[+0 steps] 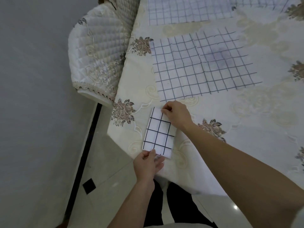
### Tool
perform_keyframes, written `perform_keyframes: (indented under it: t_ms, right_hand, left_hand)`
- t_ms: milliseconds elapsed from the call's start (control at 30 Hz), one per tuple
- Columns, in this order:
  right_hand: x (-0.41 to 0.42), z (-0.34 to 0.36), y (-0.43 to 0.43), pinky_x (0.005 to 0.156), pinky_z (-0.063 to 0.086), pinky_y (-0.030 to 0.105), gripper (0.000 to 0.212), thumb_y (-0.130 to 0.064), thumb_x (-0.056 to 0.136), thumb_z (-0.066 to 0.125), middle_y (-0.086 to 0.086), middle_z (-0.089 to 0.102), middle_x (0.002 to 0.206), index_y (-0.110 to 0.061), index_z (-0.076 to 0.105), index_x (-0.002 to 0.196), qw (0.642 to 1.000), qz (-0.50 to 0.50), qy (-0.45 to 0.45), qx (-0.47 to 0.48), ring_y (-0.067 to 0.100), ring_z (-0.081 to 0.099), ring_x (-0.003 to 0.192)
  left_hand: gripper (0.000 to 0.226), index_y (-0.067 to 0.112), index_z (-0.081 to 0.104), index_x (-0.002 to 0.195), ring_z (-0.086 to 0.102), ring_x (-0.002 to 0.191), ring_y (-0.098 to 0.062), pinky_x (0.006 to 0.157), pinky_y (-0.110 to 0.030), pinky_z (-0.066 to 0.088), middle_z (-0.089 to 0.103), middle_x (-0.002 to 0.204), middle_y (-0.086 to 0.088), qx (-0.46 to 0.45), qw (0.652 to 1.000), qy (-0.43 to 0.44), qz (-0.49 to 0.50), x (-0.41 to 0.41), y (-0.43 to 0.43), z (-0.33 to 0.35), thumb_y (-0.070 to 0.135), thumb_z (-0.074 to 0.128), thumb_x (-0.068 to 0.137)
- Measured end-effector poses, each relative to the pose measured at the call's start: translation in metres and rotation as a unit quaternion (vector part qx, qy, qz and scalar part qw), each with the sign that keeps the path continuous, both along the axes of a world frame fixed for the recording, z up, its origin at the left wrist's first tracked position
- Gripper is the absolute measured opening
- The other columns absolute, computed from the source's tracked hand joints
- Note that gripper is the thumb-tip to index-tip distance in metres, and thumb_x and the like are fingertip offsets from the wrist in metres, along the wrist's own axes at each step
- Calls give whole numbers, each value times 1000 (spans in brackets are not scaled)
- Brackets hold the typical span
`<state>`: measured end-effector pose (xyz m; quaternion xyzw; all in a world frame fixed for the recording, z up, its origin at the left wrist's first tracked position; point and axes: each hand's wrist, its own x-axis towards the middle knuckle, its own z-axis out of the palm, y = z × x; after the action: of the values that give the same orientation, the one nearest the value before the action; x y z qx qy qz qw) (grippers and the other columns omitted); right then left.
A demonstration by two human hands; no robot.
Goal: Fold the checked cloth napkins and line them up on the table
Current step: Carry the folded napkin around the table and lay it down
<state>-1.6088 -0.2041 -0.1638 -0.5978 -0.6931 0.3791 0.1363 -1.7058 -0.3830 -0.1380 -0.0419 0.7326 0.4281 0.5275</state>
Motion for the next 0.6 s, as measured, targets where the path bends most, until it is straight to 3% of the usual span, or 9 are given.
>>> perform_keyframes:
  t_ms: [167,600]
  right_hand:
    - [-29,1,7,83,53,44,18,-29,97,60,2,66,100,-16,72,98,999,32,-8,9,20,61,93]
    - [-53,-8,9,76,54,41,12,-28,92,67,2,66,94,-16,70,90,998,15,-52,41,21,62,87]
  left_hand:
    - [13,-1,64,91,74,69,-22,63,-34,62,72,84,-15,-10,1000,6,20,-16,1,1,11,64,97]
    - [23,-5,68,85,71,61,-21,62,-34,60,74,79,-15,-33,998,31,-40,-51,5,-6,14,64,96]
